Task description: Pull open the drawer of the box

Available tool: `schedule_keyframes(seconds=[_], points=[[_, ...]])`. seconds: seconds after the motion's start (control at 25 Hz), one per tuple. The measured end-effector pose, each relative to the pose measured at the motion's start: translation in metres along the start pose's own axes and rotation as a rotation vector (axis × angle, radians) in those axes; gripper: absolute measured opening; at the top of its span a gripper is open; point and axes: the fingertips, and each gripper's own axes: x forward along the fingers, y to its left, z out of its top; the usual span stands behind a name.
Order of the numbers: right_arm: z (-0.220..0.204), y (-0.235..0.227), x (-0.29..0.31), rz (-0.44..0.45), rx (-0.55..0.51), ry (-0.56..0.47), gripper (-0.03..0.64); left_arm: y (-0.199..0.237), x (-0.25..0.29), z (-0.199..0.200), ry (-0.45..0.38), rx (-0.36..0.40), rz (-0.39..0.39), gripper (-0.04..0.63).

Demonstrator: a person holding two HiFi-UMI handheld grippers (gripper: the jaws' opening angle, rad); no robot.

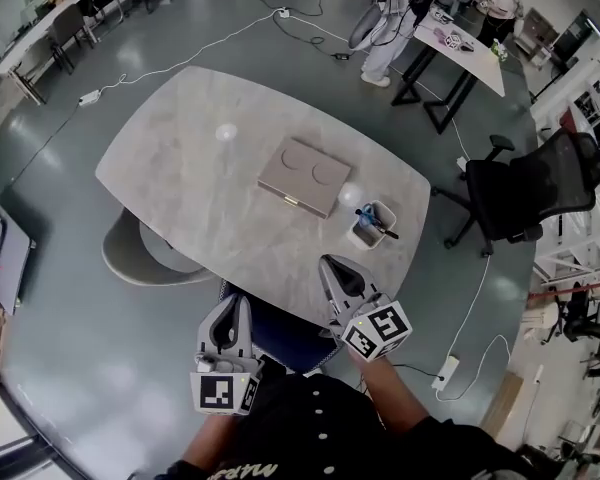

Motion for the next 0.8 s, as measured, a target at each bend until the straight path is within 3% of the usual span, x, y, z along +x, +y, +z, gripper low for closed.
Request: schedule_keyframes(seconds=[0.2,0.44,0.8], points=[[-0.034,-0.03,0.039,0.015,0.211,0.042,-0.003,0.008,0.02,-0.008,0.029,-0.02,-0.033,0.02],[-0.093,-0.072,0.084,-0.029,0.442,0.085,-0.002,0.014,0.042,-0.032,0.085,-0.059,-0.086,0.02],[-0.184,-0.132,0.145,-0.146,0.669,0.141,-0.002,0.024,0.062,-0.072,0.129,-0.132,-0.115,0.02]])
